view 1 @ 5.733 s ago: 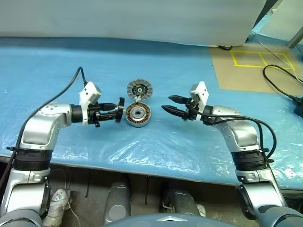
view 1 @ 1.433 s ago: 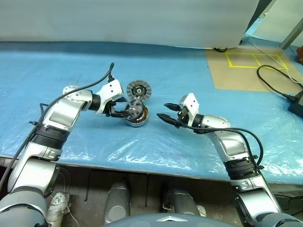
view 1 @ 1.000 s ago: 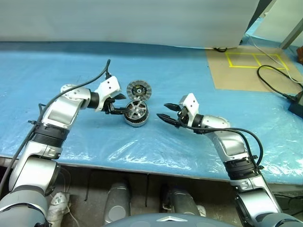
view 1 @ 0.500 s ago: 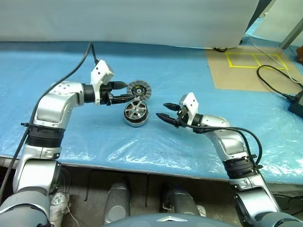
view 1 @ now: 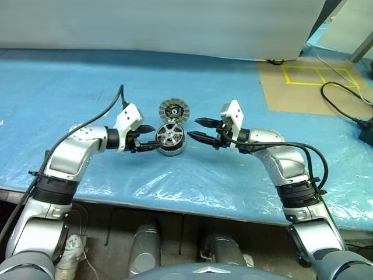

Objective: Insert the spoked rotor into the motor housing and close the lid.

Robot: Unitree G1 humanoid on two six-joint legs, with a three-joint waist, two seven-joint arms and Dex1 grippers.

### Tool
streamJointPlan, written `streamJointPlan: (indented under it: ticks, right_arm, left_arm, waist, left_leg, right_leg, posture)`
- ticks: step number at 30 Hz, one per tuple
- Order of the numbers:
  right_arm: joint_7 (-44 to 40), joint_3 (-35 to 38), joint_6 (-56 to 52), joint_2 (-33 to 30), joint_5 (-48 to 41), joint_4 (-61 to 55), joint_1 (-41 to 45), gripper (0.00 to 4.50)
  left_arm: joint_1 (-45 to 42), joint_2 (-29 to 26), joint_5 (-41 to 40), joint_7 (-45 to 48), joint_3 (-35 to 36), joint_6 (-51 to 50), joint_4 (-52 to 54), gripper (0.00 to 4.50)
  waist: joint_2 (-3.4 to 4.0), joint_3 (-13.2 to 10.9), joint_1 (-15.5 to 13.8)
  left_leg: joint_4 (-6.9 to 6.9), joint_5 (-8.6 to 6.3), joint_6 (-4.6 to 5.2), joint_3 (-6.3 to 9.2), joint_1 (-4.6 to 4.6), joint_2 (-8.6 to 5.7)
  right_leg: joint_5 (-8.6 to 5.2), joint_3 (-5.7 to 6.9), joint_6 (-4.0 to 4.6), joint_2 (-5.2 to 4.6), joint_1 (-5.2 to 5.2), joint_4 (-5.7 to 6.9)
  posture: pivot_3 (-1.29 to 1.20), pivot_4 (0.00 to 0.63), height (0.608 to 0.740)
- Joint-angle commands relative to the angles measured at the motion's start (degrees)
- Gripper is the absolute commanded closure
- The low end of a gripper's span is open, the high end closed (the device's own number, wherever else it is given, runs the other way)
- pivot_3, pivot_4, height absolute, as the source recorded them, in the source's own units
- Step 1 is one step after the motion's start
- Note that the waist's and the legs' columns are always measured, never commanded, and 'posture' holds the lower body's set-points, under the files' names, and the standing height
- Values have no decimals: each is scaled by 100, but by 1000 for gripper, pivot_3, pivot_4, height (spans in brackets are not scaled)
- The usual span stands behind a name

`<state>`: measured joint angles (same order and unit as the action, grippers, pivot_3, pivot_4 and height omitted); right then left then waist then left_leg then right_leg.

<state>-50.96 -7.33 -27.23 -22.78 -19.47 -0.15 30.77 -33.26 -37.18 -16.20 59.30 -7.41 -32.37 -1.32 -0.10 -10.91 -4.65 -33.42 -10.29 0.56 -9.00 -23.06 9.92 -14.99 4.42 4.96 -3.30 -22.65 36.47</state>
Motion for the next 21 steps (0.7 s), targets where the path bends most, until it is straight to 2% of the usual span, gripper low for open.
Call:
streamJointPlan:
  ticks: [1,11,21]
  right_arm:
    - [20,15,169,8,27,-107,-35,1598]
    - [217,18,196,-13,97,-279,-333,1598]
    - [389,0,167,-24,167,-441,-508,1598]
  left_arm:
    - [-400,-100,150,130,-28,312,-85,1132]
    - [-1088,216,713,598,-706,1036,-924,1132]
    - [-1444,322,1270,757,-966,1508,-1771,1132]
  waist:
    - [0,0,10]
    - [0,0,40]
    - [0,0,57]
  left_leg:
    - [-1,0,0,0,2,0]
    - [1,0,-1,2,-5,-2]
    - [-1,0,-1,2,-5,-2]
  right_leg:
    - [0,0,0,0,0,2]
    - [11,-1,-18,-1,-7,3]
    - [11,-1,-20,0,-9,9]
  posture:
    - [0,150,740]
    - [0,150,740]
    - [0,150,740]
